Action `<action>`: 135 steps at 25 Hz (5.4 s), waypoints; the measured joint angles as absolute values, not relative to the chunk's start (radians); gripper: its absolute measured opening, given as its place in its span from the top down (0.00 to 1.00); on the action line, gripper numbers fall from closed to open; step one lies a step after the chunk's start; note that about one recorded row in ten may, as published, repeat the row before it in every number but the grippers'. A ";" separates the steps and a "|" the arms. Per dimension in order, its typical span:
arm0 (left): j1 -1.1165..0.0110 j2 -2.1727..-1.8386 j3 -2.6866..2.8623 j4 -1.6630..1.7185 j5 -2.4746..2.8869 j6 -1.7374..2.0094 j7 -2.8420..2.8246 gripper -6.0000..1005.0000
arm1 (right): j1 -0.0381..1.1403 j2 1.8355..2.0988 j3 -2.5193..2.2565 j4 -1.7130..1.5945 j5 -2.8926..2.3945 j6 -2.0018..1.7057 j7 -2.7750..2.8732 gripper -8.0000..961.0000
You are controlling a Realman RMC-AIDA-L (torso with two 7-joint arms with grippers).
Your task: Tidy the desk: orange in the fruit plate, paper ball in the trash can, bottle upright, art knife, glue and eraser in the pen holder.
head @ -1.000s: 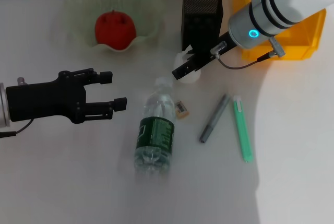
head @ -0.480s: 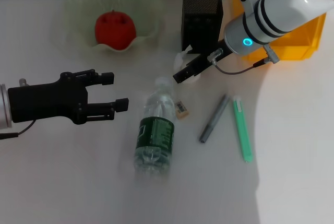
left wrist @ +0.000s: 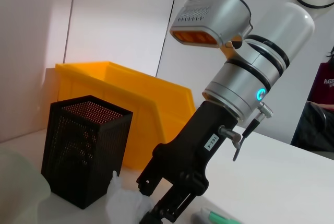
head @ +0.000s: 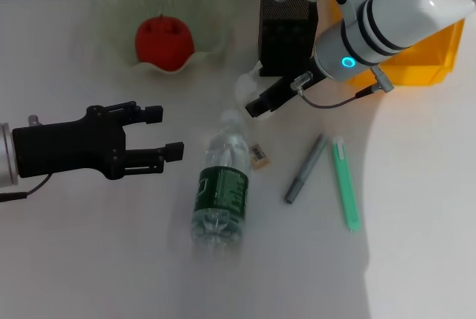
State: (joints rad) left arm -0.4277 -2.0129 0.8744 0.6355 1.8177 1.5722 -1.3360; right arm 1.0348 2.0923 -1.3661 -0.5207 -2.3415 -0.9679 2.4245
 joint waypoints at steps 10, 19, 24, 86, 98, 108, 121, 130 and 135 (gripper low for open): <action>-0.423 -2.005 0.870 0.640 1.810 1.574 -1.366 0.18 | 0.738 2.080 -1.313 -1.283 -2.432 -1.371 2.550 0.50; -0.435 -2.011 0.862 0.644 1.810 1.577 -1.378 0.18 | 0.491 2.085 -1.041 -1.574 -2.435 -1.222 2.542 0.51; -0.452 -2.013 0.862 0.647 1.813 1.574 -1.402 0.18 | 0.466 2.081 -1.031 -1.374 -2.330 -0.995 2.399 0.50; -0.774 -2.080 1.549 0.947 2.415 1.092 -2.874 0.18 | 0.248 2.077 -0.767 -0.408 -1.552 -1.550 1.033 0.20; -0.771 -2.080 1.599 0.915 2.338 1.032 -2.867 0.18 | 0.263 2.077 -0.767 -0.392 -1.552 -1.544 1.035 0.20; -0.758 -2.080 1.627 0.899 2.326 0.995 -2.867 0.27 | 0.264 2.077 -0.767 -0.389 -1.552 -1.547 1.040 0.20; -0.735 -2.080 1.638 0.903 2.325 0.993 -2.866 0.47 | 0.263 2.077 -0.767 -0.387 -1.552 -1.552 1.042 0.20; -0.660 -2.075 1.643 1.041 2.324 1.010 -2.818 0.54 | 0.261 2.077 -0.762 -0.386 -1.552 -1.555 1.046 0.20; -0.579 -2.073 1.628 1.177 2.307 1.022 -2.768 0.54 | 0.263 2.077 -0.764 -0.386 -1.552 -1.555 1.058 0.20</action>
